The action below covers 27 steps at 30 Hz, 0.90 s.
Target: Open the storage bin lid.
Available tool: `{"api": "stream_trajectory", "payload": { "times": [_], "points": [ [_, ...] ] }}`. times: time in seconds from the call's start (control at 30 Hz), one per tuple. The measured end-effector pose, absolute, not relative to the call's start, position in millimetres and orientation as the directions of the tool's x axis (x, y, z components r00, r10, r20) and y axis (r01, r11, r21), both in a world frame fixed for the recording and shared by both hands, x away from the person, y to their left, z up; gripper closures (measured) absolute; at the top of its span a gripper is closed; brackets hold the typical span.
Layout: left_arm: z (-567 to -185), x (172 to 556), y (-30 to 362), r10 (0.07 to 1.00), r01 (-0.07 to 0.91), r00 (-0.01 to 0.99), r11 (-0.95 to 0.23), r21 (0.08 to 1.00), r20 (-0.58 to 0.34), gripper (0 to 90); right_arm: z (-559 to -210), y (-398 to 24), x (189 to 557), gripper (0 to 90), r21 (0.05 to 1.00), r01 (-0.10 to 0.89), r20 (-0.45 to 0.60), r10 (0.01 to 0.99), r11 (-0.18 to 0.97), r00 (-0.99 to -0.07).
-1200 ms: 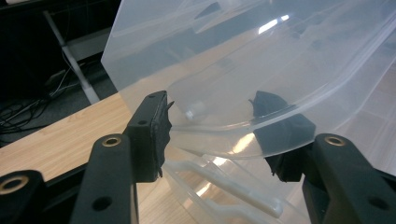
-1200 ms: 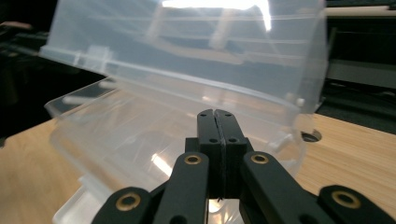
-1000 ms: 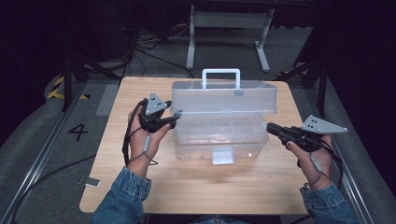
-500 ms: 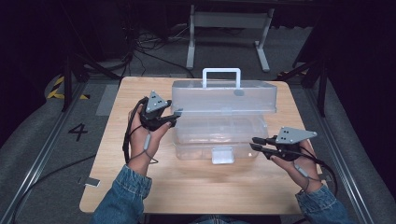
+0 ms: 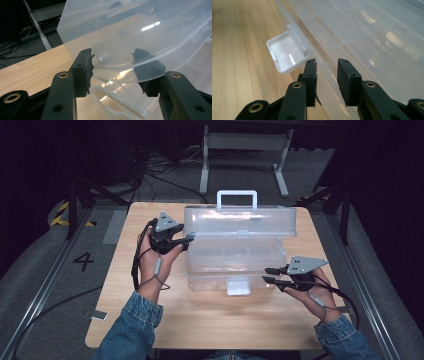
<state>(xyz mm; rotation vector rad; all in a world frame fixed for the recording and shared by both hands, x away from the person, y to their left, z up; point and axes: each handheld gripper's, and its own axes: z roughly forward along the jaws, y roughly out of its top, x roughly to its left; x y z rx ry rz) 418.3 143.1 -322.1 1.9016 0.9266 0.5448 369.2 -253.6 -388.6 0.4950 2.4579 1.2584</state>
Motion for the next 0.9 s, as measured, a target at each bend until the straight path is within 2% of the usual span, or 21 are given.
{"api": "stream_trajectory", "payload": {
  "times": [0.9],
  "points": [
    [-302.8, 449.0, 147.4, 0.787, 0.463, 0.605, -0.221, 0.858, -0.124, 50.9, -387.7, -250.4, 381.7, 64.4, 0.805, 0.148, -0.141, 0.427, 0.574, -0.893]
  ]
}}
